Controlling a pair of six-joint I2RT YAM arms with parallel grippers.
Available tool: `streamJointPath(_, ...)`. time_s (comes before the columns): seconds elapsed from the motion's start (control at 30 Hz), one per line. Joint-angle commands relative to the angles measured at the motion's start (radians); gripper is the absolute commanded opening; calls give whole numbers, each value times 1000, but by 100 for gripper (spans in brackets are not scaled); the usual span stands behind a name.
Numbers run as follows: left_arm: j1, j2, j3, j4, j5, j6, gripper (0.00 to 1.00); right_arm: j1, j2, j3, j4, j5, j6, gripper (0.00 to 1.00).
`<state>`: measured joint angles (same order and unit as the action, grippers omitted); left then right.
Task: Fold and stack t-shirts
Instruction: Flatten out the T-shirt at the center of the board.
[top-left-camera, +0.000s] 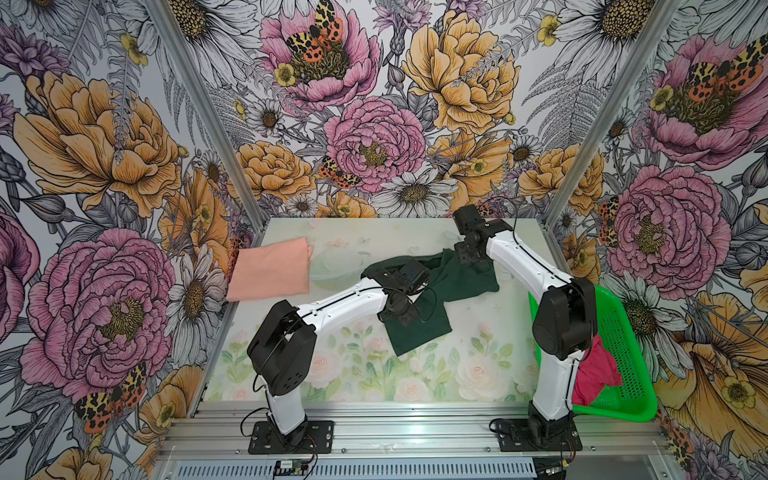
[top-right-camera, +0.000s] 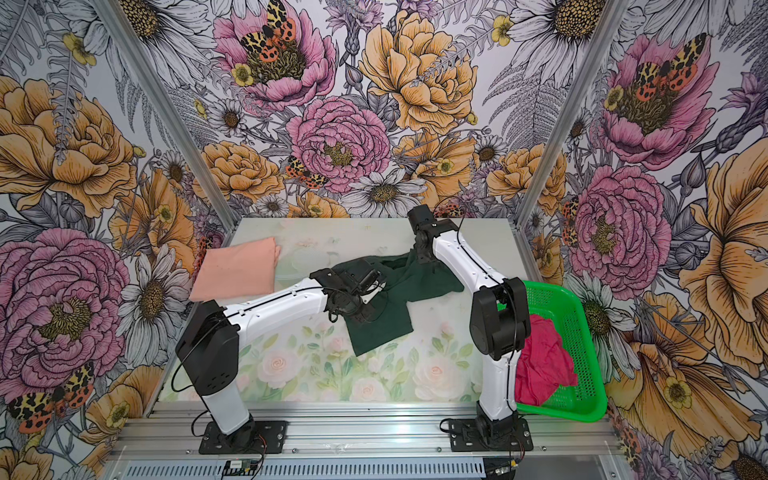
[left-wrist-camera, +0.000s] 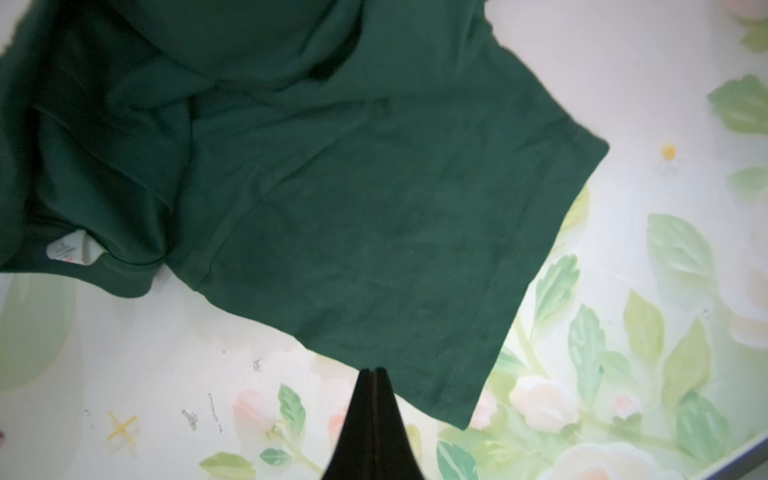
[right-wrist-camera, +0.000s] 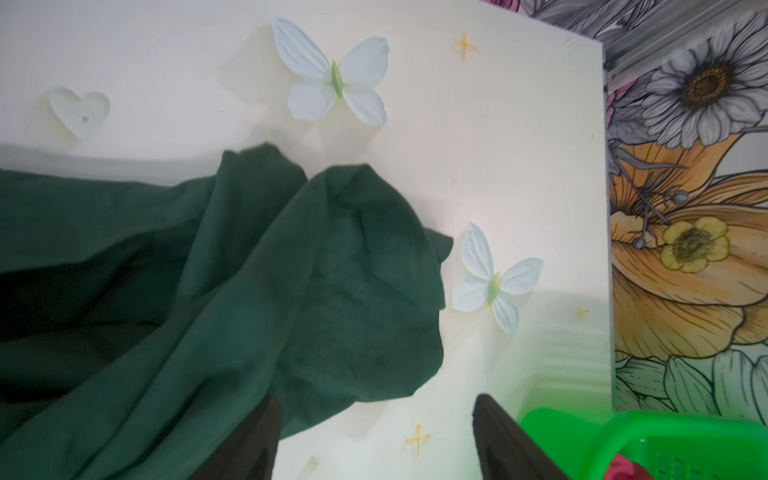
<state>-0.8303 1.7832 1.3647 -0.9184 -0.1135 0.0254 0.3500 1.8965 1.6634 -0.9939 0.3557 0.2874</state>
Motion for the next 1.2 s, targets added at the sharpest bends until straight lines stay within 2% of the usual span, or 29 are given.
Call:
streamJointPath(0.0, -12, 28, -35, -82, 31, -13, 0, 6, -101, -116, -28, -45, 53, 81)
streamJointPath(0.17, -27, 151, 4, -82, 107, -24, 0, -7, -138, -179, -25, 16, 69, 81)
streamJointPath(0.33, -69, 187, -14, -82, 145, -37, 0, -11, -142, -162, -25, 7, 52, 81)
streamJointPath(0.57, -72, 216, -31, -82, 222, -85, 0, -25, -126, -149, -23, 14, 55, 82)
streamJointPath(0.7, -43, 177, -33, -81, 303, -99, 2, -50, -105, -139, -17, -15, 55, 84)
streamJointPath(0.8, -23, 116, -46, -75, 257, -122, 6, -51, -93, -133, -14, -18, 53, 84)
streamJointPath(0.9, -17, 30, -60, -61, 240, -128, 1, -50, -88, -133, -11, -26, 53, 84)
streamJointPath(1.0, -28, -76, -106, -14, 226, -134, 0, -53, -82, -134, -8, -27, 54, 84)
streamJointPath(1.1, -53, -114, -157, 9, 193, -135, 0, -68, -69, -135, 3, -58, 77, 92)
streamJointPath(1.13, -69, -114, -172, 9, 158, -140, 5, -78, -64, -139, 14, -86, 85, 99)
streamJointPath(1.17, -77, -114, -188, 9, 149, -143, 14, -89, -58, -143, 30, -119, 89, 99)
